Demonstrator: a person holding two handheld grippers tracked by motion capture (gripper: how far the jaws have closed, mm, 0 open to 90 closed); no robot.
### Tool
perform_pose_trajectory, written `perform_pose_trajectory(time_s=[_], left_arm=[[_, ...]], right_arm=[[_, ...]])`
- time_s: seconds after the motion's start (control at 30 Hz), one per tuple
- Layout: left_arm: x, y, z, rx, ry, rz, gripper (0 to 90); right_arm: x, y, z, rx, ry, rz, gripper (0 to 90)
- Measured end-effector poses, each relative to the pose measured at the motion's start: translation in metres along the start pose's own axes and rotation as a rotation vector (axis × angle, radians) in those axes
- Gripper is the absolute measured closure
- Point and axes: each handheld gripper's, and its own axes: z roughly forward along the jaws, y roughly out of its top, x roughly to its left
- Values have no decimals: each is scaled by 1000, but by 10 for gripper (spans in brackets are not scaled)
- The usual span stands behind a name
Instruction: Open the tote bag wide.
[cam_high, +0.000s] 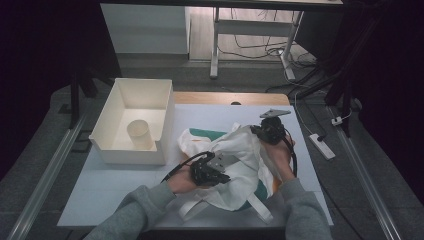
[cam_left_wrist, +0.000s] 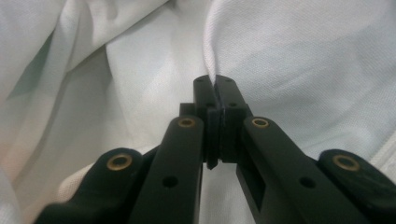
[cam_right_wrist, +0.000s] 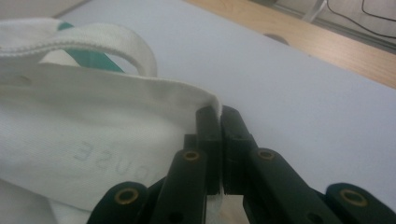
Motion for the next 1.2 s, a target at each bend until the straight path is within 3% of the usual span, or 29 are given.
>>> perform_pose_trajectory(time_s=[0.1,0.2,0.3,0.7,0.8,0.9,1.03,1.2], left_arm=[[1,-1,2,9,-5,3,889],[2,-1,4,9,-8,1,888],[3,-1,5,5,-12,-3,888],[4,0,4,-10,-9,-13,873],[3,1,1,-35,1,-17,813],[3,3,-7,-80,28,-24,721],[7,5,-23,-156,86,-58,608],[19,4,-40,-215,167,-124,560]], right_arm=[[-2,-4,9,34,-36,-16,881],[-8,-11,19,57,-20,28,881],[-10,-18,26,82,-16,34,881],[-10,-16,16,39,23,57,864],[-6,-11,6,14,16,35,749],[-1,-5,-11,-48,9,37,623],[8,2,-41,-110,30,24,546],[30,5,-75,-107,66,-9,499]])
